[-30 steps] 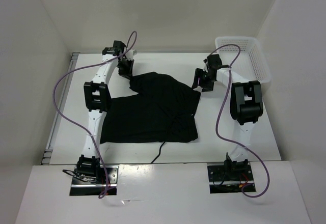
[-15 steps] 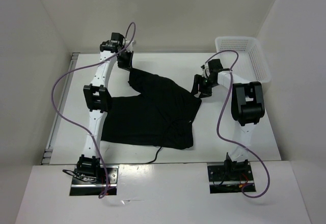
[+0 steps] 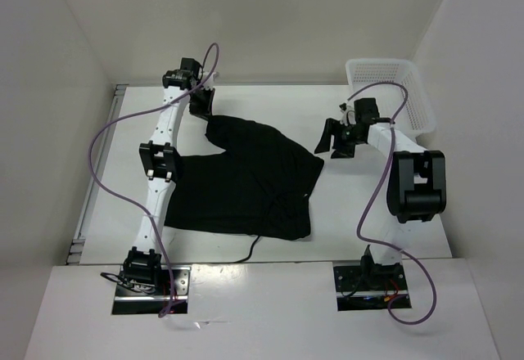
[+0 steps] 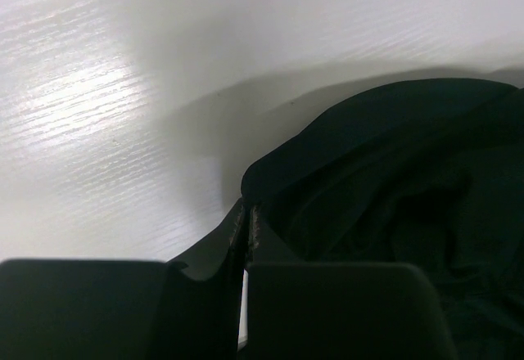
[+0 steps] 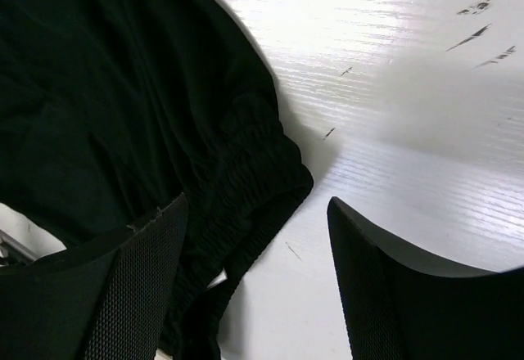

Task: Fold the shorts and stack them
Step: Flatten the shorts out, then fold the shorts

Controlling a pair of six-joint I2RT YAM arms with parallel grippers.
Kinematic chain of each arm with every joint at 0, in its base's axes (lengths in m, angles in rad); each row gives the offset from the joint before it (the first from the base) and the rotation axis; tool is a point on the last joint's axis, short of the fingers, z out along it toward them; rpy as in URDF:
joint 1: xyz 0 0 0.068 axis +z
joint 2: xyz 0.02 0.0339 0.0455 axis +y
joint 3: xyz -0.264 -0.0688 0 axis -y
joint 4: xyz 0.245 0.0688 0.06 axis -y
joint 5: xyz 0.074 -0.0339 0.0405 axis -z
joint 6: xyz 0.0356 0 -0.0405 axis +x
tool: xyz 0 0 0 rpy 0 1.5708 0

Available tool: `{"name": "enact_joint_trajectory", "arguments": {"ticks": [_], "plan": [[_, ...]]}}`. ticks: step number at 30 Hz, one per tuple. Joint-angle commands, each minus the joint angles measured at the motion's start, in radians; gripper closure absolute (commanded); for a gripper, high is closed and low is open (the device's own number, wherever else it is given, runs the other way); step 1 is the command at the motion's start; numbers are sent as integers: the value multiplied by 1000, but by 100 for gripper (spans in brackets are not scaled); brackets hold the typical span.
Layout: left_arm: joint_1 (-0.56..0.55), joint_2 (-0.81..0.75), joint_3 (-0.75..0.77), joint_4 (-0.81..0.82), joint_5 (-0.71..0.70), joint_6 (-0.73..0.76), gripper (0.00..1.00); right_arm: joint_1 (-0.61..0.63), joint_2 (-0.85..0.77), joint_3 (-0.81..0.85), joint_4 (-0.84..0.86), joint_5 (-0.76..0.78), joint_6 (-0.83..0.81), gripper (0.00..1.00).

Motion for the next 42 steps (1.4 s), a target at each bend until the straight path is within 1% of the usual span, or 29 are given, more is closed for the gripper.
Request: {"name": "enact_joint_trajectory", "arguments": {"ticks": [1, 5, 7, 9, 10, 11, 13, 14, 16, 17, 18, 20, 21, 23, 24, 26, 27, 28, 29, 30, 31, 32, 35, 37, 39, 40, 42], "plan": [[-3, 1, 41, -20, -1, 4, 100, 6, 37, -19, 65, -32, -11, 26], [-3, 1, 41, -20, -1, 4, 100, 17, 118, 36, 55, -43, -21, 26], [-3, 1, 41, -20, -1, 4, 100, 43, 144, 72, 55, -43, -22, 26], [-12, 1, 41, -20, -1, 4, 100, 55, 184, 90, 46, -52, -31, 31], [-12, 1, 41, -20, -1, 4, 100, 55, 196, 102, 32, -52, -31, 36], [-12, 1, 41, -20, 8, 4, 100, 55, 205, 102, 23, -52, -31, 48], [-12, 1, 41, -20, 18, 4, 100, 55, 216, 102, 22, -52, -40, 61], [-12, 1, 41, -20, 33, 4, 100, 55, 216, 93, 22, -52, -40, 75], [-12, 1, 41, -20, 45, 4, 100, 55, 207, 93, 22, -52, -40, 88], [-12, 1, 41, -20, 57, 4, 100, 55, 195, 104, 22, -41, -40, 98], [-12, -9, 41, -20, 58, 4, 100, 55, 181, 124, 10, -41, -40, 100], [-12, -43, 41, -11, 58, 4, 100, 55, 167, 151, -16, -8, -51, 100], [-12, -81, 41, 3, 58, 4, 100, 65, 152, 183, -37, 33, -51, 100], [19, -126, 41, 15, 58, 4, 100, 65, 133, 210, -51, 86, -61, 100], [39, -176, 41, 15, 68, 4, 100, 77, 112, 219, -51, 130, -61, 100], [60, -224, 41, 5, 90, 4, 100, 88, 88, 228, -41, 176, -71, 100], [72, -267, 41, -17, 126, 4, 100, 88, 65, 228, -25, 217, -80, 100], [97, -288, 26, -26, 151, 4, 100, 88, 55, 228, -25, 232, -90, 100], [109, -345, -2, -26, 171, 4, 100, 88, 55, 228, -13, 232, -91, 100], [120, -371, -39, -26, 215, 4, 100, 88, 43, 237, -13, 244, -100, 100], [140, -394, -103, -26, 229, 4, 100, 88, 43, 248, -13, 244, -100, 100], [140, -432, -138, -26, 229, 4, 100, 88, 43, 248, -13, 232, -100, 100], [149, -457, -246, -26, 156, 4, 100, 97, 54, 271, -4, 232, -109, 100], [149, -467, -235, -26, 128, 4, 100, 106, 54, 290, -16, 232, -109, 100], [149, -503, -226, -26, 128, 4, 100, 106, 11, 290, -16, 232, -118, 100], [149, -503, -199, -26, 128, 4, 100, 120, -14, 265, 15, 251, -118, 100], [149, -516, -185, -26, 82, 4, 100, 147, -81, 236, 27, 287, -144, 100]]}}
